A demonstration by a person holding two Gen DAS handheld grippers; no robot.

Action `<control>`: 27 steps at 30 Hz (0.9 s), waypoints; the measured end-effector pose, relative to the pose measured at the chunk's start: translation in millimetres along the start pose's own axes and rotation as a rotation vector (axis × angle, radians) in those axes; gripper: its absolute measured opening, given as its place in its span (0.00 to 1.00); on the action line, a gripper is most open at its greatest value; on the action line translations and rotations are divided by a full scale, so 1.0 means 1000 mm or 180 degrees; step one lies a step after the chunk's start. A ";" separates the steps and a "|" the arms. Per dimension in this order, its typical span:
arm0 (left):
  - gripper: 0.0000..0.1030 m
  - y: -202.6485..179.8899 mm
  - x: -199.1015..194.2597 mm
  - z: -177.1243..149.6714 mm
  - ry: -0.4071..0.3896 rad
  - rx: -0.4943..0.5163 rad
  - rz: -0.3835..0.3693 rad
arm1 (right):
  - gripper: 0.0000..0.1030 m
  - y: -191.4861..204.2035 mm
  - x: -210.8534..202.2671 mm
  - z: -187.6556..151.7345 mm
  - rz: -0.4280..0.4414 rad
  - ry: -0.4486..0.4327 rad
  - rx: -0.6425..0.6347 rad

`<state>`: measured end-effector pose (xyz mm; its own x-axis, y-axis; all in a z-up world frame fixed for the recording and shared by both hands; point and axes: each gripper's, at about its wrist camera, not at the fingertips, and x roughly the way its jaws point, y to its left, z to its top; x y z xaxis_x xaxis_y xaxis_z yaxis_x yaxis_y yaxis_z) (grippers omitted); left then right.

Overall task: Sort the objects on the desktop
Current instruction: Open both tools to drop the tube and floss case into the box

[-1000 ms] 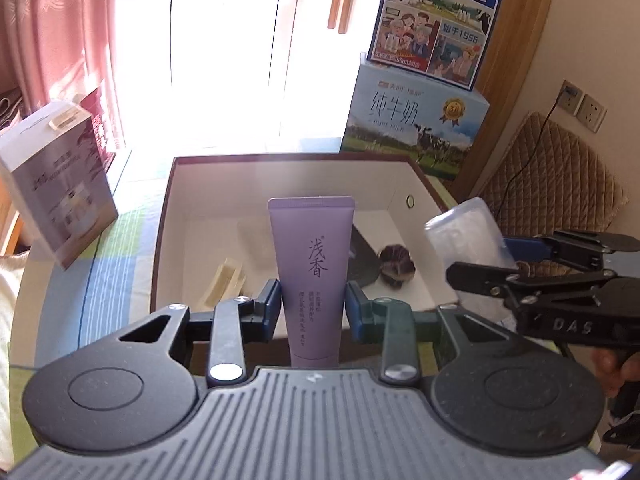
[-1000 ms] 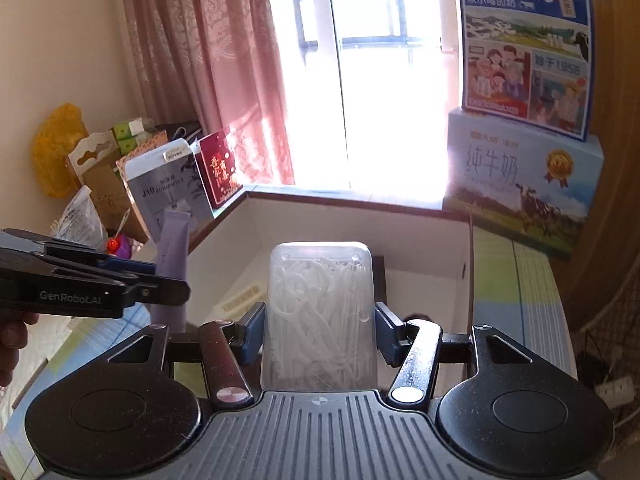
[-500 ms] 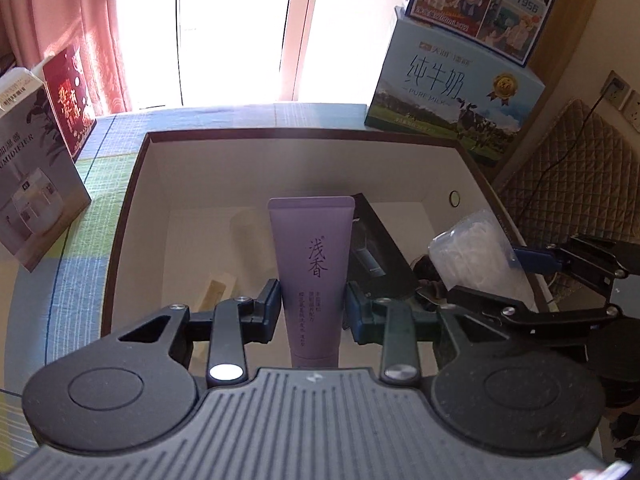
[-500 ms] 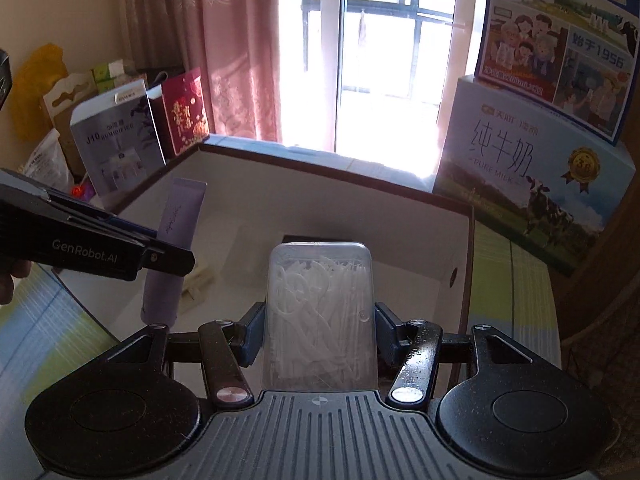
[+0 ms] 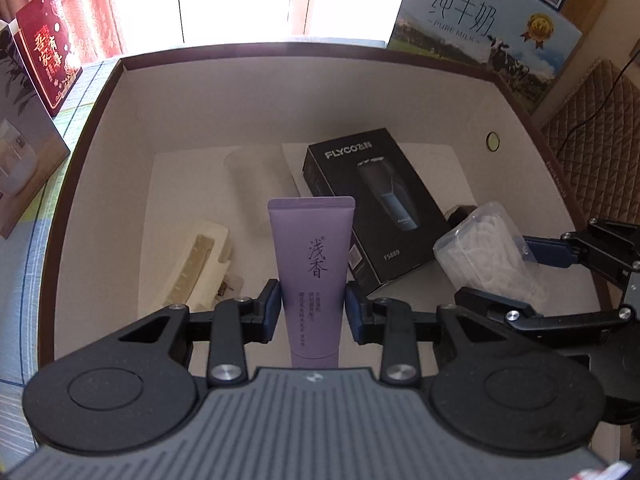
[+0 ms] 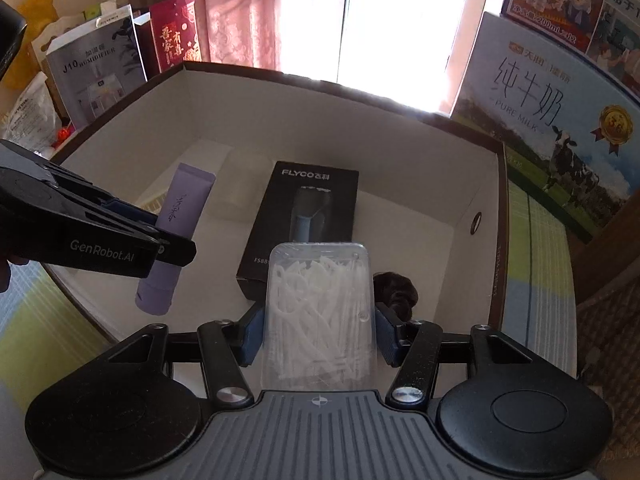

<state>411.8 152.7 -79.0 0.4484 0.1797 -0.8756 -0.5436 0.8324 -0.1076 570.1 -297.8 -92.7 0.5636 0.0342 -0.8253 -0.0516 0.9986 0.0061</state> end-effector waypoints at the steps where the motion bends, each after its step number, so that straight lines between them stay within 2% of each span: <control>1: 0.28 0.000 0.001 0.000 0.0014 0.0003 0.0009 | 0.52 -0.001 0.001 0.000 -0.0003 -0.0001 0.0035; 2: 0.28 -0.001 0.002 0.000 0.0022 0.0006 0.0018 | 0.54 -0.002 0.001 0.000 -0.0010 -0.0010 0.0065; 5: 0.28 -0.002 0.004 -0.002 0.0050 0.0023 0.0038 | 0.71 -0.004 -0.002 0.002 -0.0020 -0.0077 0.0120; 6: 0.28 -0.003 0.004 -0.002 0.0047 0.0031 0.0043 | 0.73 -0.004 -0.003 0.003 -0.0018 -0.0096 0.0132; 16: 0.29 -0.006 0.009 0.001 0.0139 0.0072 0.0110 | 0.80 -0.007 -0.009 0.002 0.0008 -0.0126 0.0256; 18: 0.38 -0.006 0.009 0.001 0.0150 0.0069 0.0128 | 0.81 -0.008 -0.011 0.001 0.0006 -0.0144 0.0265; 22: 0.49 -0.007 0.008 -0.001 0.0159 0.0061 0.0147 | 0.82 -0.008 -0.015 0.000 0.0005 -0.0179 0.0284; 27: 0.51 -0.006 0.005 -0.002 0.0150 0.0052 0.0139 | 0.84 -0.007 -0.018 -0.002 0.0005 -0.0193 0.0305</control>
<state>416.0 147.3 -83.7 0.3905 0.1915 -0.9004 -0.5501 0.8329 -0.0615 558.8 -305.4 -78.7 0.6127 0.0350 -0.7895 0.0250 0.9977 0.0637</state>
